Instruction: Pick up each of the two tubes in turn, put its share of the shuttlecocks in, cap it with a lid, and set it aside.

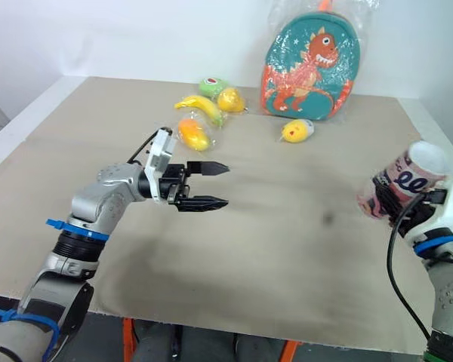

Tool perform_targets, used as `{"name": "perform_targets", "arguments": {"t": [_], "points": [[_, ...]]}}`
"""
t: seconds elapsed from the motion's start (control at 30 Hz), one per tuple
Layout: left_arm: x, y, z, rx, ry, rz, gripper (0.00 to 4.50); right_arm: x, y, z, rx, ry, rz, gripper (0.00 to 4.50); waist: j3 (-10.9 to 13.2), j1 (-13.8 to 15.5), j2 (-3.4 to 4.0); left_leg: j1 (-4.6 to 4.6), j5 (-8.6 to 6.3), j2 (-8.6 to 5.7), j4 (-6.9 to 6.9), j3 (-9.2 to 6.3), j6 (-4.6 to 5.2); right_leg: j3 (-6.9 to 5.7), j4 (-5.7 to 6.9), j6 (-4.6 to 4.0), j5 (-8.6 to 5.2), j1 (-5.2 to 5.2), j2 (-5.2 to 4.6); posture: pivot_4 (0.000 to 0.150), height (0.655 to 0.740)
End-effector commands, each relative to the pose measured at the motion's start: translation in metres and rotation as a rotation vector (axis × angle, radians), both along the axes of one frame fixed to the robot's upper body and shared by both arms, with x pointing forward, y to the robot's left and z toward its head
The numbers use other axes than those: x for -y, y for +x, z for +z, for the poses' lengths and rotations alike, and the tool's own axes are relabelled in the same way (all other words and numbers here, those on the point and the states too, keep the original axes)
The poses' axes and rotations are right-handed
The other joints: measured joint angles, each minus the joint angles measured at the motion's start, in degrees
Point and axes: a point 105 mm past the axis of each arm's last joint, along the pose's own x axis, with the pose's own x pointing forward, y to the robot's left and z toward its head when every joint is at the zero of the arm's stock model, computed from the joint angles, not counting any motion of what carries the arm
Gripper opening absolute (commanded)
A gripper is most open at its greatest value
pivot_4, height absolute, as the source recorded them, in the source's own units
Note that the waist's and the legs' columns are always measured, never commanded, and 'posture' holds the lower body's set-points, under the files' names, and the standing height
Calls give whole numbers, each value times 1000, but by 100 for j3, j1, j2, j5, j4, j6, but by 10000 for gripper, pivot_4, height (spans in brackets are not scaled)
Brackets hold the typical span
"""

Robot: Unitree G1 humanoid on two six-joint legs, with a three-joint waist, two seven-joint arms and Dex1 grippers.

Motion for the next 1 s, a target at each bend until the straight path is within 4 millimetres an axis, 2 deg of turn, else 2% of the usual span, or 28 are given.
{"name": "perform_targets", "arguments": {"t": [0.03,0.23,0.33,0.4,0.43,0.57,1.0], "points": [[3,-1,10,62,-10,-15,45000,5,-2,8,46,17,-24,25150,0,-9,1,1,0,0,0,0,1,1,0,3,0,0,0,1500,7400],[4,-1,10,72,-3,-16,45000,-1,1,-27,-123,7,19,25150,-3,-3,8,1,3,-4,3,2,4,2,0,13,1,4,-3,1500,7400],[3,0,12,74,-5,-10,45000,-5,1,-37,-186,10,43,34818,-2,-2,5,1,3,-5,5,5,4,4,0,14,2,6,-5,1500,7400],[3,0,12,74,-7,-9,45000,-6,1,-39,-209,-10,51,43761,-2,-2,6,2,3,-4,5,4,4,3,0,15,2,7,-5,1500,7400],[3,0,12,74,-7,-10,45000,-6,0,-40,-218,-16,51,44493,-2,-2,10,2,3,-4,5,4,4,3,0,15,2,7,-5,1500,7400],[4,-1,14,74,-13,-13,45000,0,-4,-41,-235,-12,36,44493,-3,-1,13,2,3,-6,5,7,4,8,0,16,2,6,-7,1500,7400],[6,0,16,61,-30,-24,45000,10,-41,-67,-426,-55,92,44493,-2,7,12,1,3,-10,11,6,4,8,0,25,0,9,-9,1500,7400]]}}
